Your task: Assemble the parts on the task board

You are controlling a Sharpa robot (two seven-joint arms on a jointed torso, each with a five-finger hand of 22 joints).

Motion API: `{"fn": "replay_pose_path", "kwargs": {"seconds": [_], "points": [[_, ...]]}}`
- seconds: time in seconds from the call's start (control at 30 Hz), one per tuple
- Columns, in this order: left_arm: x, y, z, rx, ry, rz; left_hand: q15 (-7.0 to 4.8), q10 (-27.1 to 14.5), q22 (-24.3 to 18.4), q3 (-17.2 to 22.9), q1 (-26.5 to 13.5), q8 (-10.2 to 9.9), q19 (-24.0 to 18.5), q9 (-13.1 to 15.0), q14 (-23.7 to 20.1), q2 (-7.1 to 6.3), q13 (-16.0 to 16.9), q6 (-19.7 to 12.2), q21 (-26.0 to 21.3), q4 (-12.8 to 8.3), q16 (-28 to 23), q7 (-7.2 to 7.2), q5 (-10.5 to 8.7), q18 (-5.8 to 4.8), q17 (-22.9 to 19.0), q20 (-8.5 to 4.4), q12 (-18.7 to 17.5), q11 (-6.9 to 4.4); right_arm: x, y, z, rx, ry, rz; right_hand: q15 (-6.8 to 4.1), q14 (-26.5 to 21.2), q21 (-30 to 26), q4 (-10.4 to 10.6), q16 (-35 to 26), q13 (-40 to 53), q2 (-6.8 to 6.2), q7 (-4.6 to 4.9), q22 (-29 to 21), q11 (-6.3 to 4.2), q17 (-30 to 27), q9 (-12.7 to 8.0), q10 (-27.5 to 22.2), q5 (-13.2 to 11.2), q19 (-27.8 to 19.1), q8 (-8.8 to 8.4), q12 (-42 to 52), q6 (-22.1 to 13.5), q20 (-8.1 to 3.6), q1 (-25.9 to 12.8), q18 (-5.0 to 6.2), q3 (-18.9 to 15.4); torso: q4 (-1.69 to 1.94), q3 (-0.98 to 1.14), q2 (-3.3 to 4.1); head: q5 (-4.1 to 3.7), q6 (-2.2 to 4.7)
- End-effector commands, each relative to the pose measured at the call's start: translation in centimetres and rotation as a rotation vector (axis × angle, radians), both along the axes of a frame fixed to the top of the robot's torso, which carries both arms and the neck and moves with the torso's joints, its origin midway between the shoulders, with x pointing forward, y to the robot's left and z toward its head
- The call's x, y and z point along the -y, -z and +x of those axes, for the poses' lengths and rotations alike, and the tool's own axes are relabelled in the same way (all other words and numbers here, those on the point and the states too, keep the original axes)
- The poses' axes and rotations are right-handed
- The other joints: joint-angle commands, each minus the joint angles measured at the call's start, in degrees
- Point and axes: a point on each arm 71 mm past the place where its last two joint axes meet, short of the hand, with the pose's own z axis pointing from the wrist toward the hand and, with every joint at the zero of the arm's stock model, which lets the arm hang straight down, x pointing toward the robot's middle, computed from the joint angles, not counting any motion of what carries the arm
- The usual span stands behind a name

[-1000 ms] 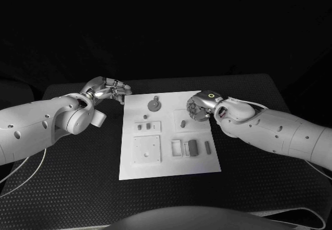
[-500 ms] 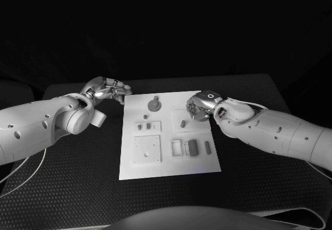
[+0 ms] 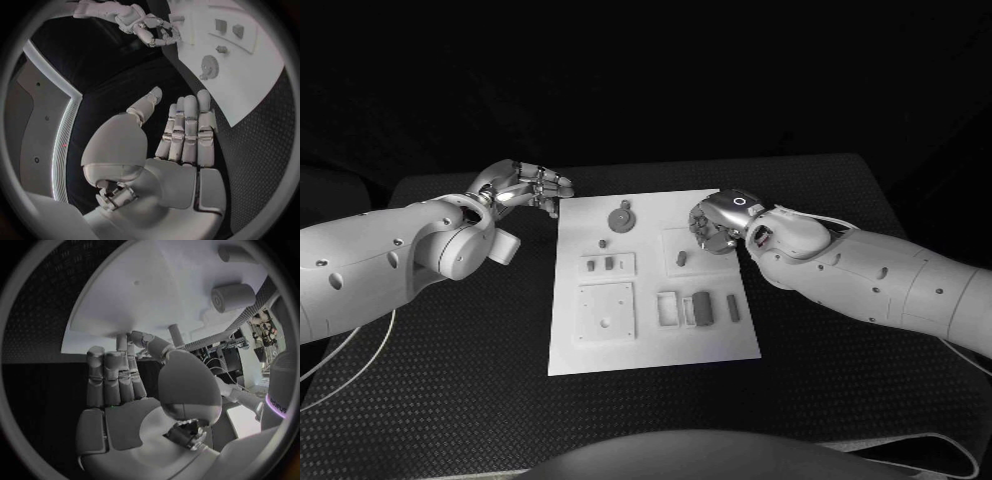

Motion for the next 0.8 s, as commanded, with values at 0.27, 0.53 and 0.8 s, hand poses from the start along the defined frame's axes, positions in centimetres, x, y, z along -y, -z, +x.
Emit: {"fn": "replay_pose_path", "kwargs": {"seconds": [0.27, 0.53, 0.8], "points": [[-0.01, -0.08, 0.04, -0.002, 0.009, -0.009, 0.05, -0.4, 0.0, -0.4, -0.1, -0.3, 0.3, -0.1, 0.5, 0.15, -0.1, -0.4, -0.3, 0.0, -0.2, 0.09, -0.37, 1.52, 0.1, 0.07, 0.1, -0.05, -0.27, 0.12, -0.61, -0.013, -0.019, 0.018, -0.38, 0.3, 0.4, -0.2, -0.1, 0.8, 3.27, -0.15, 0.1, -1.1, 0.1, 0.1, 1.8, 0.3, 0.2, 0.32, 0.3, 0.6, -0.18, 2.7, 3.95, 0.1, -0.04, 0.01, 0.0, 0.07, 0.06], [-0.02, -0.06, 0.02, -0.006, 0.012, -0.009, 0.06, -0.4, 0.0, -0.4, 0.0, -0.3, 0.3, -0.1, 0.5, 0.14, -0.1, -0.4, -0.3, 0.0, -0.2, 0.1, -0.37, 1.52, 0.1, 0.07, 0.1, -0.04, 0.02, -0.13, -0.62, -0.06, 0.01, 0.077, -0.42, 0.4, 0.4, -0.1, -0.1, 0.8, 3.26, -0.19, 0.1, -1.14, 0.1, 0.1, 1.9, 0.3, 0.3, 0.34, 0.3, 0.7, -0.2, 2.6, 3.95, 0.1, -0.03, -0.02, -0.01, 0.04, 0.19], [-0.12, -0.05, 0.05, -0.006, 0.009, -0.008, 0.07, -0.5, 0.0, -0.4, -0.1, -0.4, 0.4, -0.1, 0.5, 0.11, -0.1, -0.4, -0.3, 0.0, -0.2, 0.12, -0.37, 1.53, 0.1, 0.08, 0.1, -0.03, 0.15, -0.25, -0.51, -0.078, 0.024, 0.105, -0.43, 0.4, 0.4, -0.1, -0.1, 0.9, 3.3, -0.2, 0.1, -1.15, 0.1, 0.1, 1.9, 0.3, 0.3, 0.34, 0.2, 0.7, -0.2, 2.6, 3.95, 0.1, -0.04, 0.01, 0.01, 0.06, 0.22]]}}
